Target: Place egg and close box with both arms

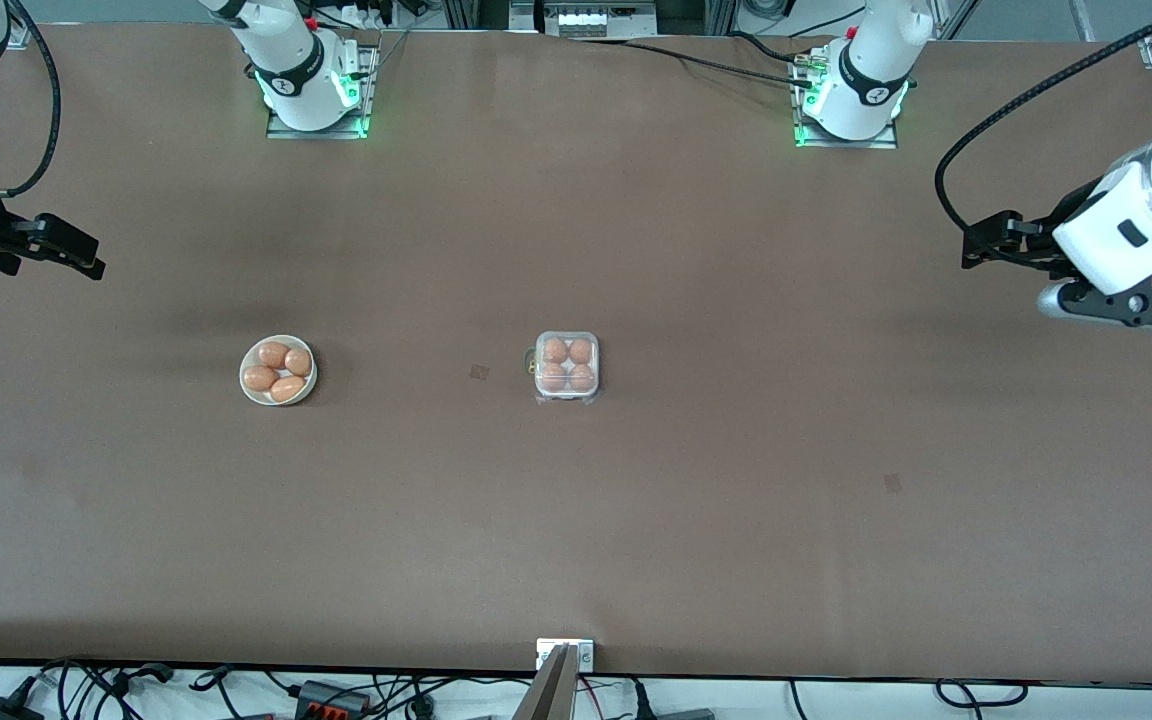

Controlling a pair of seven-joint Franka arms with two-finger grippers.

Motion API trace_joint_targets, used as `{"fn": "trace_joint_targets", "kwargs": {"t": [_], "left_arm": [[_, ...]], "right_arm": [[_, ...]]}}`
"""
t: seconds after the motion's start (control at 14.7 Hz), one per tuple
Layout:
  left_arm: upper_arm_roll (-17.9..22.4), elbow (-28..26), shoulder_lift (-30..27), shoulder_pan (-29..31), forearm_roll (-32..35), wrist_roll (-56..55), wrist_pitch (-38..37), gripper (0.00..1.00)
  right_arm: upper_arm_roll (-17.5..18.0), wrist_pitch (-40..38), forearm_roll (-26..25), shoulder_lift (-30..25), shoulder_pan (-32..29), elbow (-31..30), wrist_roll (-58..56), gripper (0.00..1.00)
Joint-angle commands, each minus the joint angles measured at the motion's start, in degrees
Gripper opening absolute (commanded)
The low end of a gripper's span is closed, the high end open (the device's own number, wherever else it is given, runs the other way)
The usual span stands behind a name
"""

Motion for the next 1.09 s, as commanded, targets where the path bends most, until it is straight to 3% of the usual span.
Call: {"fn": "trace_joint_targets", "kwargs": {"t": [0.0,0.14,0.34,0.48,0.68,1.02], "left_arm": [[2.2,-15.7,-9.6,-2.3,-0.6,-5.9,11.9,1.0],[2.3,-20.1,-11.7,-2.4,-0.7,-7.4,16.3,1.0],[2.4,-21.3,-11.8,-1.5,-0.5,-5.0,22.5,1.0],[2.4,-21.2,-12.4,-1.5,0.6,-2.8,22.0,1.0],[2.3,-18.5,-12.9,-1.2,1.1,-2.6,15.7,1.0],[2.2,-17.7,-12.7,-1.2,1.2,-2.6,15.2,1.0]], "right_arm": [[0.1,-0.1,-0.9,-1.0,0.0,-1.0,-0.2,1.0],[0.1,0.0,-0.7,-0.9,-0.1,-1.0,-0.3,1.0],[0.1,-0.2,-0.8,-1.0,0.0,-1.1,-0.7,1.0],[0.2,-0.7,-0.7,-1.0,0.0,-1.0,-0.7,1.0],[0.2,-1.3,-0.7,-1.0,0.1,-1.0,-0.7,1.0],[0.1,-1.4,-0.7,-1.0,-0.1,-0.9,-0.7,1.0]]}}
